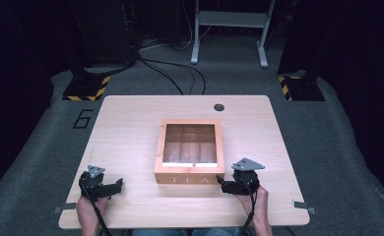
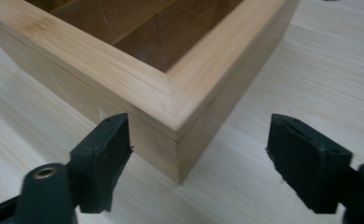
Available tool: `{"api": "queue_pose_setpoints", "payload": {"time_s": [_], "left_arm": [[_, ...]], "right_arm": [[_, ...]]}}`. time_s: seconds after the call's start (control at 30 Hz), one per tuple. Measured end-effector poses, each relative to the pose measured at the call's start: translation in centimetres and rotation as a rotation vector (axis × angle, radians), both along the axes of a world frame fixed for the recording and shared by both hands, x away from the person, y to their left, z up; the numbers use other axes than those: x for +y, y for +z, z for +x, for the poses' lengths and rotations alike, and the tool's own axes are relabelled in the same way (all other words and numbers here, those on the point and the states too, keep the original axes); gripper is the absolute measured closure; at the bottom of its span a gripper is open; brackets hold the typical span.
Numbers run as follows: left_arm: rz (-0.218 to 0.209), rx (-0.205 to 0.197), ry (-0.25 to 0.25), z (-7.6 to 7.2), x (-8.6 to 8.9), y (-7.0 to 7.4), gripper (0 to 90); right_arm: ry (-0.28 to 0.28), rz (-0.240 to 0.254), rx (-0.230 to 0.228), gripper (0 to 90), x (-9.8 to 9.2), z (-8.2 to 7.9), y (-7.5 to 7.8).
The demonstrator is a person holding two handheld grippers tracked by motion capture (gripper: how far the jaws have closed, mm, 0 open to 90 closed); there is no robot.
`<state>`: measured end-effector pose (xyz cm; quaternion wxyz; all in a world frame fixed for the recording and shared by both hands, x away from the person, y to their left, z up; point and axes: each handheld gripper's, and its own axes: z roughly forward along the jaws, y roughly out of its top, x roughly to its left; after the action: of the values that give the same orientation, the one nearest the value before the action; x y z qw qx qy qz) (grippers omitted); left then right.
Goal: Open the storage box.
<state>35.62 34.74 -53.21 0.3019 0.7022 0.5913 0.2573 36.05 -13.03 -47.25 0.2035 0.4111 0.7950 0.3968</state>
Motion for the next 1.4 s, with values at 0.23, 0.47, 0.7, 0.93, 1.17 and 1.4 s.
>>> {"api": "queue_pose_setpoints", "payload": {"time_s": [0.23,0.47,0.7,0.93,1.17,1.4], "left_arm": [[0.000,0.000,0.000,0.0,0.0,0.0,3.2],[0.000,0.000,0.000,0.0,0.0,0.0,3.2],[0.000,0.000,0.000,0.0,0.0,0.0,3.2],[-0.001,-0.003,0.001,0.0,0.0,0.0,3.2],[0.000,0.000,0.000,0.0,0.0,0.0,3.2],[0.001,0.000,0.001,0.0,0.0,0.0,3.2]], "right_arm": [[0.028,-0.008,-0.025,34.0,0.8,-0.2,0.2],[0.050,-0.019,-0.030,40.9,1.1,-0.4,0.0],[0.045,-0.032,-0.039,47.4,1.0,-0.6,-0.2],[0.044,-0.017,-0.041,48.4,0.8,-0.7,-0.4],[0.045,0.021,-0.034,51.5,0.6,-0.7,-0.5],[0.038,0.032,-0.039,53.9,0.6,-0.7,-0.4]]}}
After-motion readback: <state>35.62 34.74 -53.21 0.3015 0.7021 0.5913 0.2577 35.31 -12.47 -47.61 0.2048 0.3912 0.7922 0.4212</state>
